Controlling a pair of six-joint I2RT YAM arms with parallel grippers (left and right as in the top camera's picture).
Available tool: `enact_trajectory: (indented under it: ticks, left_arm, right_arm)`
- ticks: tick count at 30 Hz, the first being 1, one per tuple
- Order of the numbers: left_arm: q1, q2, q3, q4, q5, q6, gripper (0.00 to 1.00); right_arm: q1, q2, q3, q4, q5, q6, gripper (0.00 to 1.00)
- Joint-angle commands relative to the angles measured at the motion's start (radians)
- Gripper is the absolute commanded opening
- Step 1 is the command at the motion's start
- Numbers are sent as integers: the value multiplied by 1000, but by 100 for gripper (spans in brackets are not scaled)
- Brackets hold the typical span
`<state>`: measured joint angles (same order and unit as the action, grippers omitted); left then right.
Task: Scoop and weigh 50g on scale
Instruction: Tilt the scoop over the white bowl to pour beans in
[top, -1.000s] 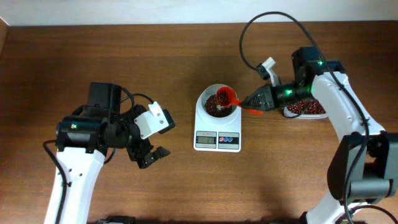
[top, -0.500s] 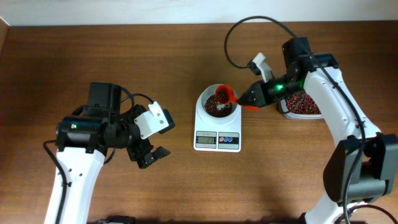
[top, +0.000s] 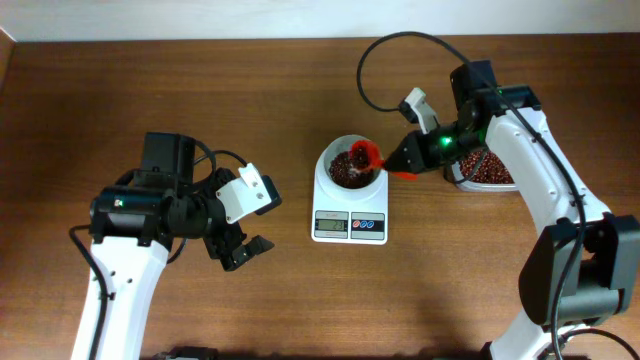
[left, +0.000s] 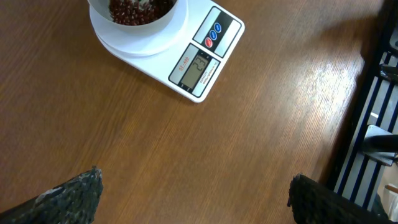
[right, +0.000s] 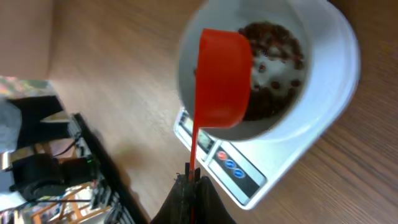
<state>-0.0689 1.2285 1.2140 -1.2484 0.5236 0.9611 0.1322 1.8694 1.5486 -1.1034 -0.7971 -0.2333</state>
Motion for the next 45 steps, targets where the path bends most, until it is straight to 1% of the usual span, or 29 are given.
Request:
enact_trajectory:
  ticks: [1,2,3,5,7,8,11,12,13,14,16,17,19,22,26,27,29,30,34,35,37,41,45]
  left_arm:
    - [6,-2,16,-1,3,-6,99]
    - [6,-2,16,-2,3,-6,99]
    - [6,-2,16,-2,3,-6,99]
    - [6,-2,16,-2,3,-6,99]
    - [6,-2,16,-2,3,-5,99]
    - [6,-2,16,-2,3,-6,99]
    - [6,-2,16,-2,3,-5,99]
    - [6,-2,16,-2,3,-6,99]
    - [6,-2,16,-2,3,-6,99]
    - [6,-2,16,-2,3,-6,99]
    - [6,-2,16,-2,3,-6,99]
    - [6,-2,16,-2,3,-6,99]
    - [6,-2,16,-2,3,-6,99]
    - [6,-2,16,-2,3,-6,99]
    - [6,-2,16,-2,3,-6,99]
    - [6,-2,16,-2,3,-5,99]
    - [6,-2,16,-2,3,-6,99]
    - [6,-2,16,-2,3,-6,99]
    - [6,-2,16,-2,3,-6,99]
    - [6,-2,16,-2,3,-5,99]
    - [6,-2,16,-2,3,-5,99]
    - [6,-2,16,-2,3,-6,99]
    - [6,-2,16,-2,3,-6,99]
  right_arm:
    - [6,0,23,16,79,85,4]
    - [6,0,23,14,74,90,4]
    - [6,-1,25,15,-46,23,4]
    - [6,0,25,23,-163,-61,4]
    - [6,0,25,21,50,84,4]
    - [6,0,25,14,76,99,4]
    - [6,0,25,17,-36,17,4]
    - [6,0,24,17,14,44,4]
    - [6,0,24,14,100,104,4]
    - [6,-1,25,8,102,109,4]
    - [6,-3,25,11,-37,15,4]
    - [6,-3,25,24,-60,2,4]
    - [6,-2,25,29,130,146,4]
    - [6,-6,25,20,80,110,4]
    - [6,-6,25,22,80,110,4]
    - [6,-6,28,22,61,109,4]
    - [6,-6,37,20,-40,49,4]
    - [6,-6,43,20,-59,46,4]
    - [6,-6,53,15,-61,25,4]
    - [6,-6,53,16,28,64,4]
    - [7,-6,53,1,132,122,4]
    - [10,-13,63,-9,21,79,4]
    - [27,-14,91,-13,23,77,4]
